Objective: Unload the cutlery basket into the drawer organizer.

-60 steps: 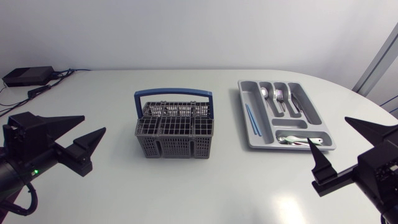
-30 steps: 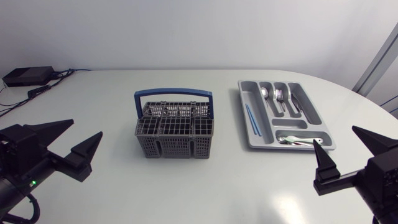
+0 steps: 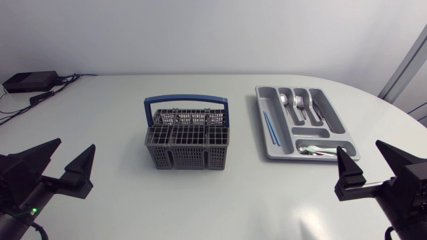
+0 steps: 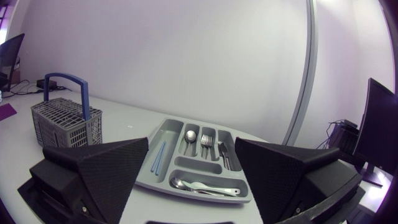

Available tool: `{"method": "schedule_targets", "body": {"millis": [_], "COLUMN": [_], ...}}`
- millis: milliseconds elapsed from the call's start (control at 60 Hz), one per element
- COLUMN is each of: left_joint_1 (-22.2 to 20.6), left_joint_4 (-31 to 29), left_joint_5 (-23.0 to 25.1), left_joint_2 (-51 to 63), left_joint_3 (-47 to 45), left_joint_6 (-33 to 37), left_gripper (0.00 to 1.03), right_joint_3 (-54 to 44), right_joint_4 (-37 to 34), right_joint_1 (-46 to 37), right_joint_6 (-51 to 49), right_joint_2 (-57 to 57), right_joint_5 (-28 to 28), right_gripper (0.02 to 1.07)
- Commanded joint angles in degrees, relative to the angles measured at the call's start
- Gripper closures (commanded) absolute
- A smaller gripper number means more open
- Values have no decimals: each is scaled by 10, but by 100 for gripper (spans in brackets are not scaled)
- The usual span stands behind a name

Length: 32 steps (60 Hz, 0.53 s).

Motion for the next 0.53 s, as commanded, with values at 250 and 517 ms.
{"method": "schedule_targets", "body": {"millis": [250,517], "left_joint_1": [8,8], "left_joint_4": [-3,-3], "left_joint_5": [-50,-50], "left_joint_2": [-84,-84], "left_joint_3": [-54,-54], "left_joint_6": [-59,-59], "left_gripper": [5,5], "right_joint_3": [-43,-43], "right_joint_4": [43,43], "right_joint_1": [-47,-47], "right_joint_6": [98,98], "right_joint_2": [-4,-4], "right_joint_5": [-34,-34], "right_gripper": [7,7]}}
